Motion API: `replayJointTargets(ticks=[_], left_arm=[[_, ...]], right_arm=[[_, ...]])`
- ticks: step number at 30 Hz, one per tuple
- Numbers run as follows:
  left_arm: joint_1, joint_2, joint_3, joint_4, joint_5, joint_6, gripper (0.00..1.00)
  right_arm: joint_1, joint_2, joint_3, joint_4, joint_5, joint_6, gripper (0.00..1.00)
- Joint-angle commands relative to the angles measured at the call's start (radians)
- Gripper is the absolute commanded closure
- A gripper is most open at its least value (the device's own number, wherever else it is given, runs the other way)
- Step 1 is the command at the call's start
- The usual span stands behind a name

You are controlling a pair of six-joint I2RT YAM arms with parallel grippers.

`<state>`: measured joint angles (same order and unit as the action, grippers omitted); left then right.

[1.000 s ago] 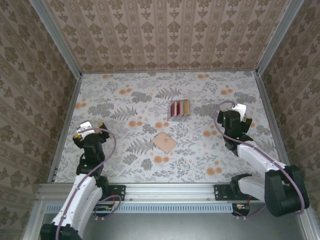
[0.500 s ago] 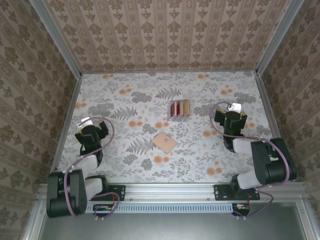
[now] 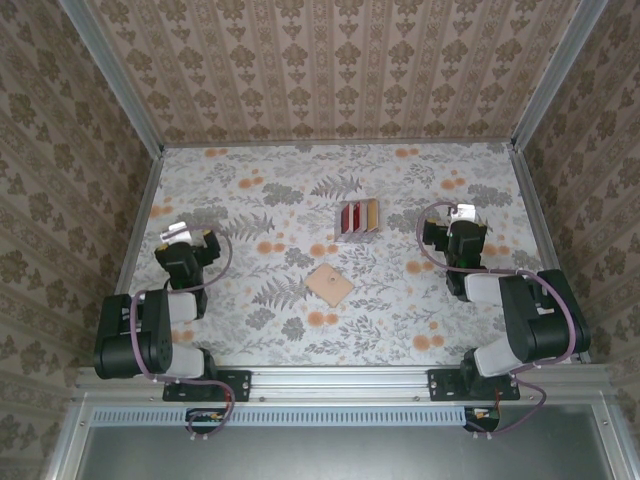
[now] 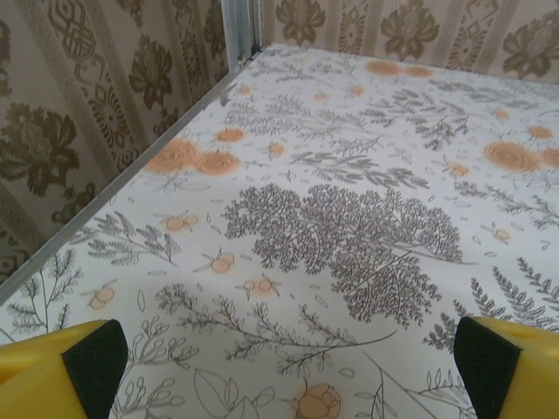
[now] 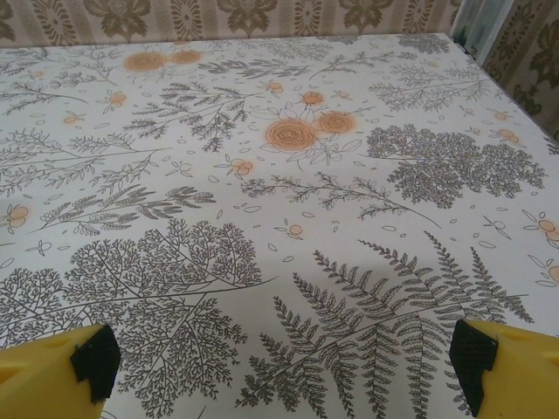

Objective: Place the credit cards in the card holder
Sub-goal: Reset both arms

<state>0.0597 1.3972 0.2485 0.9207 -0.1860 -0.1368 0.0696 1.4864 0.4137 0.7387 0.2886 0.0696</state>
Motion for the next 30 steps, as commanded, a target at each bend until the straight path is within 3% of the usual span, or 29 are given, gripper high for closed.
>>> replayJointTargets(ticks=[1, 4, 5, 7, 9, 19, 30], left_arm=[[-0.006, 0.015, -0.007, 0.104, 0.04, 0.042, 0.0], [-0.036, 0.132, -0.026, 0.242, 0.072, 0.092, 0.0], [-0.05, 0.19, -0.025, 0.357, 0.059, 0.127, 0.0], [-0.057, 0.117, -0.013, 0.209, 0.038, 0.105, 0.0], [-0.076, 0.147, 0.024, 0.196, -0.012, 0.127, 0.0], [-0.119, 0.141, 0.124, -0.002, -0.032, 0.165, 0.0], [-0.121, 0.143, 0.133, -0.01, -0.033, 0.168, 0.0]], right_arm=[[-0.012, 0.009, 0.016, 0.05, -0.048, -0.017, 0.0], [-0.02, 0.034, -0.01, 0.117, -0.079, -0.023, 0.0], [-0.022, 0.041, -0.015, 0.134, -0.085, -0.023, 0.0], [-0.022, 0.04, -0.015, 0.131, -0.087, -0.022, 0.0], [-0.021, 0.038, -0.016, 0.131, -0.087, -0.022, 0.0], [-0.016, 0.042, -0.026, 0.152, -0.082, -0.03, 0.0], [-0.016, 0.041, -0.026, 0.152, -0.081, -0.03, 0.0]])
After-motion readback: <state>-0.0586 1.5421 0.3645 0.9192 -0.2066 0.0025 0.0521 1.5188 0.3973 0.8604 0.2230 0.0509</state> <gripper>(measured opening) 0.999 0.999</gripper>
